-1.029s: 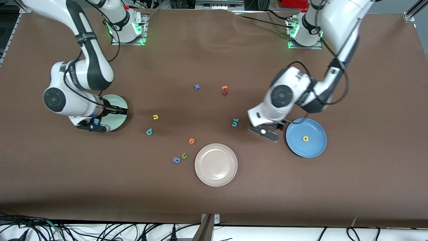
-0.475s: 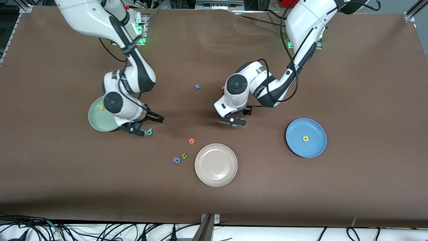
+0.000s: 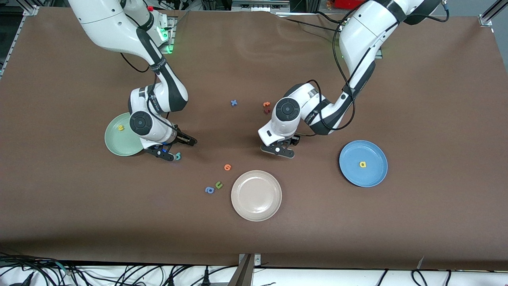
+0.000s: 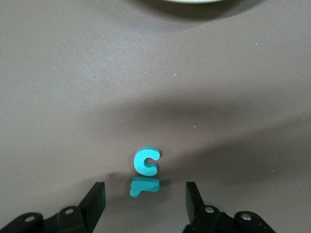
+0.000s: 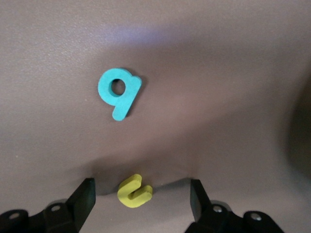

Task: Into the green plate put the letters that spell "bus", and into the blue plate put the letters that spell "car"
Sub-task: 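Grasp the yellow u while the left gripper grasps the teal l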

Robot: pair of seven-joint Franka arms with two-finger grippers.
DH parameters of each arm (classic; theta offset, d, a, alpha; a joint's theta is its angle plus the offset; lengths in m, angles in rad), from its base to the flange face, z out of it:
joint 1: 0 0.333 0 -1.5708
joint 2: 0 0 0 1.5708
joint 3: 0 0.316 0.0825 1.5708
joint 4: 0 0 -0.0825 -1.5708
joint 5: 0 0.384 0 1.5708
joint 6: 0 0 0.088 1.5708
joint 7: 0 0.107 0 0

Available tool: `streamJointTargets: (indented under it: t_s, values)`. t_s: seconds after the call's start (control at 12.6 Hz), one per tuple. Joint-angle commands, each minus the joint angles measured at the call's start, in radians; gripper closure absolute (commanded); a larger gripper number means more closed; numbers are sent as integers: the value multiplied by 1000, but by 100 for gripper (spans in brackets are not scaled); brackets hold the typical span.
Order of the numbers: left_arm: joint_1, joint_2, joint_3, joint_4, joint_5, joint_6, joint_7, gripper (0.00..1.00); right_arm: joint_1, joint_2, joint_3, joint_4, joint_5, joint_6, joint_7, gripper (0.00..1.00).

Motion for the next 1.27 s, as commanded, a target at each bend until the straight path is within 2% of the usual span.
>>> streamJointTargets:
  t_s: [0.0, 0.32, 0.4, 0.47, 0.55, 0.71, 0.79, 0.95, 1.03, 1.19]
  values:
    - [-1, 17, 0, 22, 28, -3, 17, 28, 1, -19, 7, -27, 18, 15, 25, 16]
    - [-4, 32, 0, 20, 57, -3, 14, 29, 1, -17, 7, -36, 18, 32, 25, 33]
    - [-10, 34, 0, 18, 57, -3, 14, 32, 1, -17, 7, -37, 18, 32, 25, 42]
    - [-12, 35, 0, 18, 57, -3, 14, 43, 1, -17, 8, -37, 18, 32, 23, 51]
    - [-10, 37, 0, 18, 57, -4, 17, 59, 1, -17, 7, -37, 18, 32, 23, 58]
    - [-7, 35, -2, 18, 57, -9, 16, 85, 1, -17, 7, -37, 18, 32, 23, 72]
    - [-4, 31, -2, 20, 57, -13, 16, 89, 1, -17, 7, -37, 18, 32, 23, 74]
    - [-1, 25, -2, 21, 57, -21, 13, 91, 1, -19, 7, -37, 18, 29, 23, 81]
    - [0, 12, -3, 26, 57, -47, 14, 91, 1, -20, 7, -37, 18, 27, 23, 86]
    - [3, -41, -3, 32, 57, -149, 14, 91, 1, -23, 7, -37, 18, 21, 23, 87]
